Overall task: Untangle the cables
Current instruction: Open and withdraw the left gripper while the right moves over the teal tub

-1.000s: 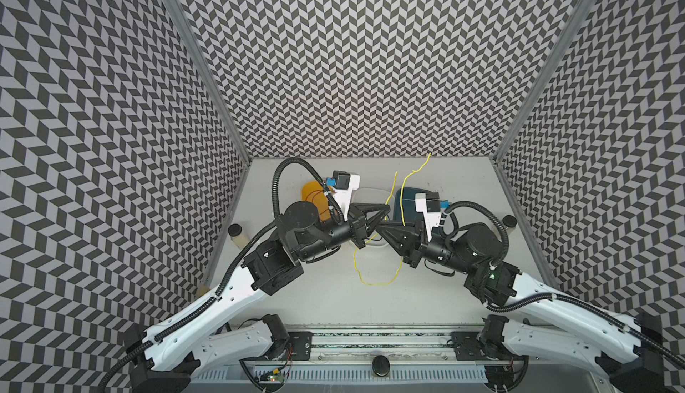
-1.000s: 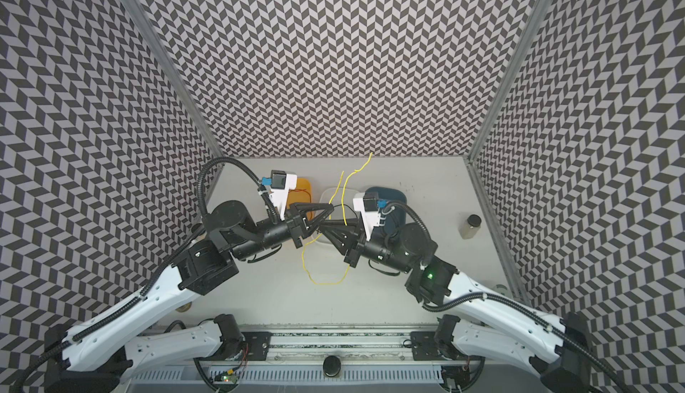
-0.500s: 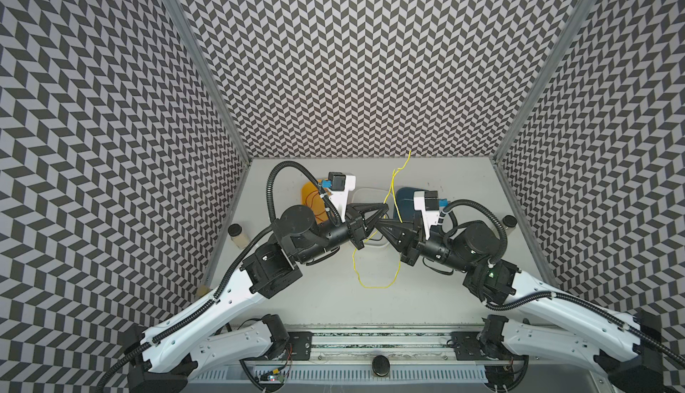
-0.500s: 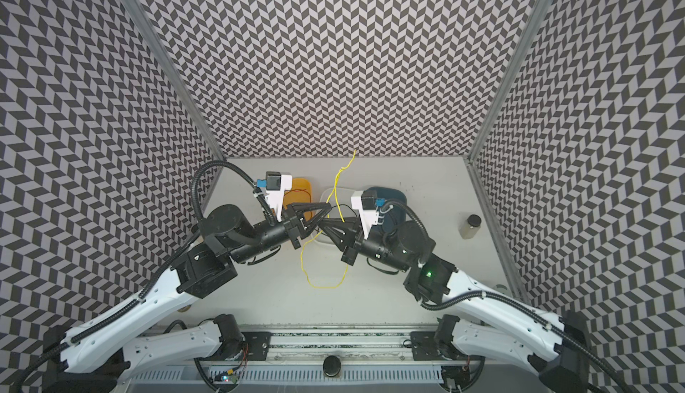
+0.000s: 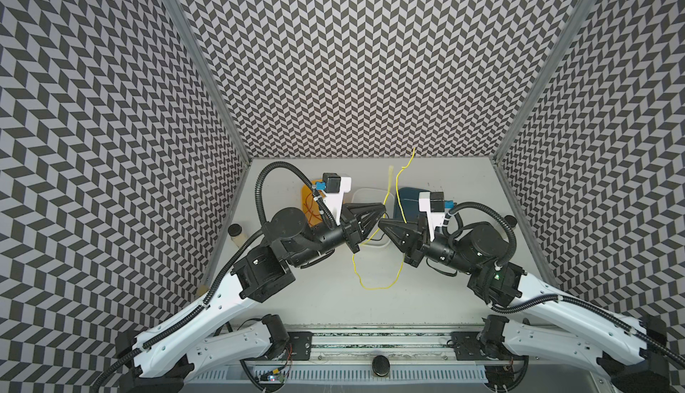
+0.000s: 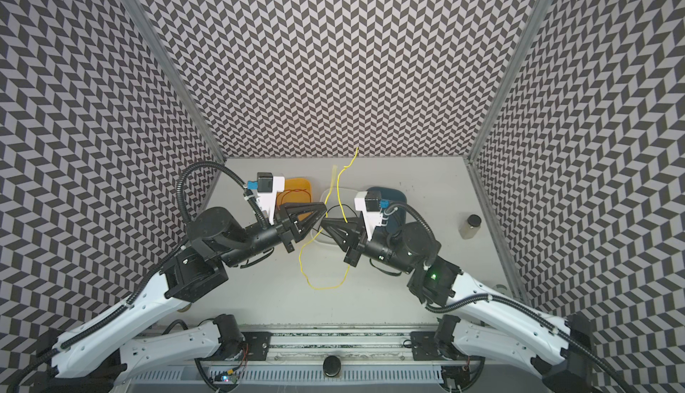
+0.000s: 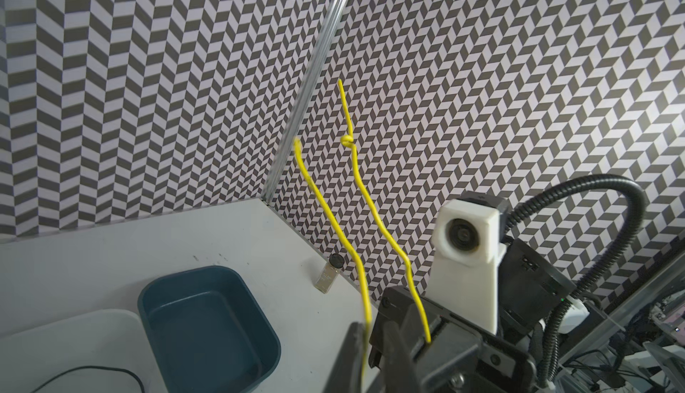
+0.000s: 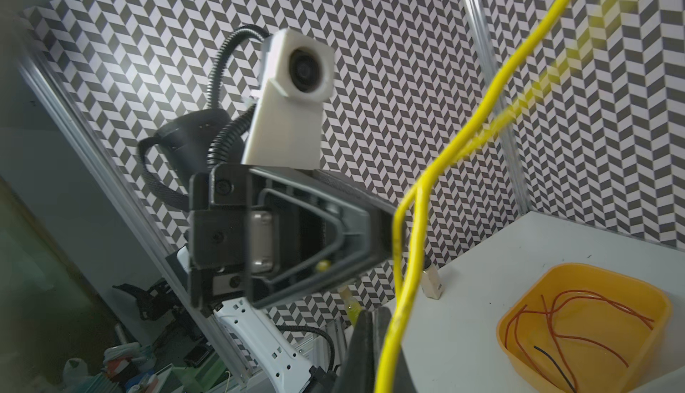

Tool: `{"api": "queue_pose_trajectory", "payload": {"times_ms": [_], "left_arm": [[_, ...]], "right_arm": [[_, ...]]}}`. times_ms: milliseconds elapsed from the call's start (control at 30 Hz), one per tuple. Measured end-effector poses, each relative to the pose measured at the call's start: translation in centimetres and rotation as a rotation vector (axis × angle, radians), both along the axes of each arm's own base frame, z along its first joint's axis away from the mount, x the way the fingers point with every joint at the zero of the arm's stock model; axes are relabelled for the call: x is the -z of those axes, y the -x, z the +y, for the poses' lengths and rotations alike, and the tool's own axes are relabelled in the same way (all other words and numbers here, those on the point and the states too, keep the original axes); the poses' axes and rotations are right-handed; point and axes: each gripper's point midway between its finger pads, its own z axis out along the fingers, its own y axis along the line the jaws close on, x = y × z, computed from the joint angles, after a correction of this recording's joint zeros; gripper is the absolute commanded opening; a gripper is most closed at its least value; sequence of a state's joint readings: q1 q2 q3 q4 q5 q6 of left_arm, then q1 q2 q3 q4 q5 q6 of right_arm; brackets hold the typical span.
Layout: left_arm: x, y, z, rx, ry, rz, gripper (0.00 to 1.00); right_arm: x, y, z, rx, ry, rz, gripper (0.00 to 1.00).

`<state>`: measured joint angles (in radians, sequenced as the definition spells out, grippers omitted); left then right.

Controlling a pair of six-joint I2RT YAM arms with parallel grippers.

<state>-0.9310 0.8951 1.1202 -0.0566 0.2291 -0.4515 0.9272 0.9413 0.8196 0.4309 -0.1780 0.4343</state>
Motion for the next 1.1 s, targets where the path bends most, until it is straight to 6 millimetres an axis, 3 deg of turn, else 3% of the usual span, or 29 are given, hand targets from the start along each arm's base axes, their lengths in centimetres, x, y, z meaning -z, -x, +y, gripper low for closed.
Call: {"api": "queue_pose_trajectory", "payload": {"times_ms": [33, 133, 267, 367, 533, 733, 833, 933, 1100], "left_arm": [[-1.0, 0.5, 0.4, 0.008, 0.015, -0.021, 0.35], [-4.0, 2.1, 1.6, 0.027, 0.071, -0.091, 0.30], [-5.2, 2.8, 2.1, 0.046, 0.102, -0.120, 0.30], [-4.8, 2.6, 1.8, 0.044, 0.089, -0.114, 0.33], [-3.4, 2.0, 2.0, 0.000, 0.024, -0.105, 0.33], [-3.7, 2.2, 4.4, -0.089, -0.039, -0.166, 0.34], [-3.2, 2.2, 5.7, -0.141, -0.081, -0.202, 0.35], [-2.3, 2.2, 7.0, -0.196, -0.114, -0.241, 0.35], [1.9, 1.1, 7.3, -0.251, -0.218, -0.256, 0.35]], "right_arm": [[0.3, -0.4, -0.1, 0.018, 0.007, 0.009, 0.00], [1.8, -1.4, -0.2, 0.062, 0.042, 0.043, 0.00], [2.6, -1.6, 0.2, 0.058, 0.072, 0.048, 0.00], [2.9, -1.9, -0.1, 0.086, 0.084, 0.055, 0.00], [4.1, -4.0, -2.3, 0.264, 0.161, 0.074, 0.00], [3.0, -7.6, -6.5, 0.617, 0.255, -0.014, 0.00], [3.4, -9.7, -8.2, 0.809, 0.328, -0.065, 0.00], [5.1, -12.0, -9.1, 0.954, 0.432, -0.097, 0.00], [8.8, -16.6, -11.0, 1.123, 0.564, -0.111, 0.00]]}}
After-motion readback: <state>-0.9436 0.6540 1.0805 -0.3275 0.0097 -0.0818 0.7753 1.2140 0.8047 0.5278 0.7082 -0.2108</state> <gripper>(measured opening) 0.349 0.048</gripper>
